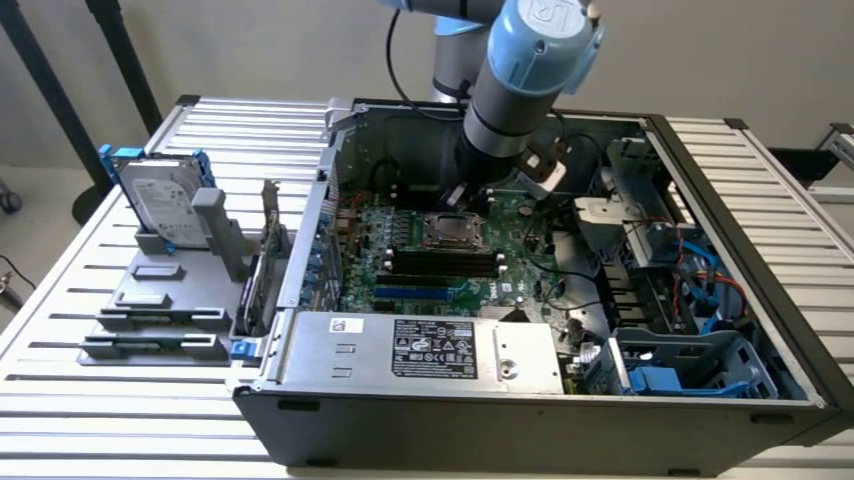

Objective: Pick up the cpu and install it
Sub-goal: 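Install the first cpu locking lever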

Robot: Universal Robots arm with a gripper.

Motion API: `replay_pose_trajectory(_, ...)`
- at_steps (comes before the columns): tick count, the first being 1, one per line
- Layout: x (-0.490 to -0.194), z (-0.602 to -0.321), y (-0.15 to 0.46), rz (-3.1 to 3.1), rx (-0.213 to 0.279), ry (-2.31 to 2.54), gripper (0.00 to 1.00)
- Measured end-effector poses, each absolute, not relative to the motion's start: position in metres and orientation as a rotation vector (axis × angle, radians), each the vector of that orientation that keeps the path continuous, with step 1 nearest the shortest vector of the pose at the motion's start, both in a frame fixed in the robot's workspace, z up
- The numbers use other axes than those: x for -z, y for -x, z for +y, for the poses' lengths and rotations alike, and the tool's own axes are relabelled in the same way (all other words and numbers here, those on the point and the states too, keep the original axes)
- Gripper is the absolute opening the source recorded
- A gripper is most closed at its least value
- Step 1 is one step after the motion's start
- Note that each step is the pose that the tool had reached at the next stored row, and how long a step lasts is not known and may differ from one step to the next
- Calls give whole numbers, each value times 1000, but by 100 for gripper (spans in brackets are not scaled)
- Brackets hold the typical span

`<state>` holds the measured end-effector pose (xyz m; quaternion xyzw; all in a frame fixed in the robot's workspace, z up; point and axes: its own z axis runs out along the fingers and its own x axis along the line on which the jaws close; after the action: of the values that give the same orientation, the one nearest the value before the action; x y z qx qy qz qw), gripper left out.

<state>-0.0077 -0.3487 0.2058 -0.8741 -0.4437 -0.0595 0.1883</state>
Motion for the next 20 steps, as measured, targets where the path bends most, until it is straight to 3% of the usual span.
replay_pose_trajectory(20,-222,-377,14,-1244,160,2457,11)
